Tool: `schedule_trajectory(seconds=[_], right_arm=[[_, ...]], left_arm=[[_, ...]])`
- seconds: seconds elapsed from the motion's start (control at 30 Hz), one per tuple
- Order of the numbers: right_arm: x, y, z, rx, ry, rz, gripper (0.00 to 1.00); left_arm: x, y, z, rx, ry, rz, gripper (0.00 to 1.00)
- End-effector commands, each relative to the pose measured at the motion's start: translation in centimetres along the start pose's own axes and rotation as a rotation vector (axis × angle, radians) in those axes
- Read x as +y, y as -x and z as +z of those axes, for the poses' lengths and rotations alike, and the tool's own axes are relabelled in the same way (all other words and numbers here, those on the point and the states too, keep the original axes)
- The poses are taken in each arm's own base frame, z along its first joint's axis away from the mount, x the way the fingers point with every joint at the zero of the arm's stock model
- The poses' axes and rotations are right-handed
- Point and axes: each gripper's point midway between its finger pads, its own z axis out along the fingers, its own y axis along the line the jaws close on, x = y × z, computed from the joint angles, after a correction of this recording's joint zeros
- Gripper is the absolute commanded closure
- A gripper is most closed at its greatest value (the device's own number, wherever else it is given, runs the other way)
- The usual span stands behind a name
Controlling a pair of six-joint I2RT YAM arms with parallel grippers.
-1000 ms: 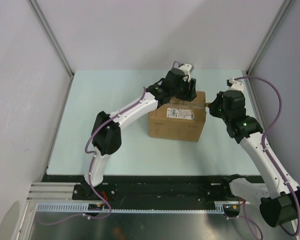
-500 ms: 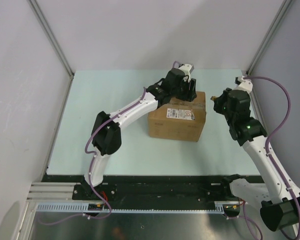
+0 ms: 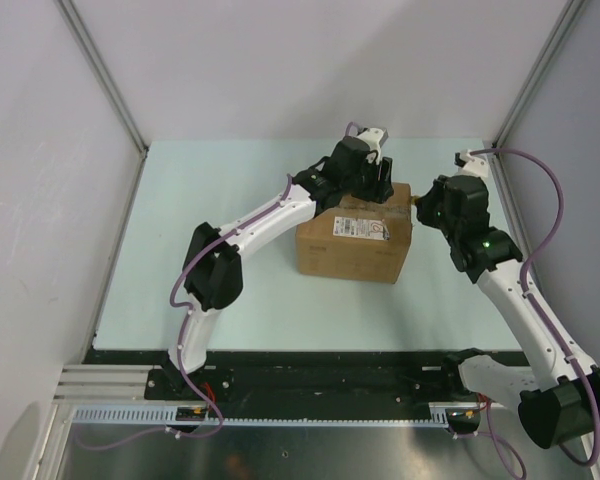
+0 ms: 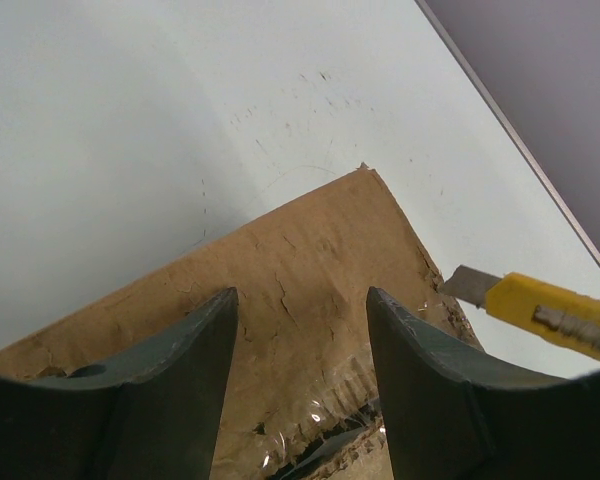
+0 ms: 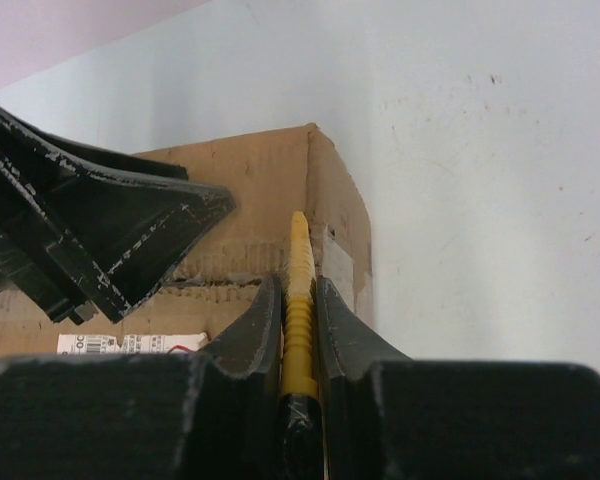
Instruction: Unpack the express box
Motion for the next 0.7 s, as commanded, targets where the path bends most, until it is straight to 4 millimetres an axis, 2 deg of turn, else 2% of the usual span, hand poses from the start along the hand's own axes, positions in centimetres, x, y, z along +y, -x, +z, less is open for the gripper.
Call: schedule_trajectory(seconds=[0.0, 0.17, 0.37, 0.67], right_arm=[[1.1, 1.0, -0.7, -0.009, 0.051, -0.004, 1.0], [0.6, 0.8, 0.0, -0.003, 0.015, -0.006, 1.0], [0.4, 2.2, -0.5, -0.056, 0.019, -0.004, 1.0], [0.5, 1.8, 0.0, -0.038, 0.022, -0.008, 1.0]], left_arm=[[3.3, -8.2, 0.4, 0.255, 0.115, -0.008, 0.39], [3.3, -8.3, 0.4, 0.256, 0.116, -0.006, 0.39], [3.4, -8.4, 0.4, 0.261, 0.117, -0.005, 0.39], [3.3, -8.3, 0.4, 0.258, 0.114, -0.002, 0.39]])
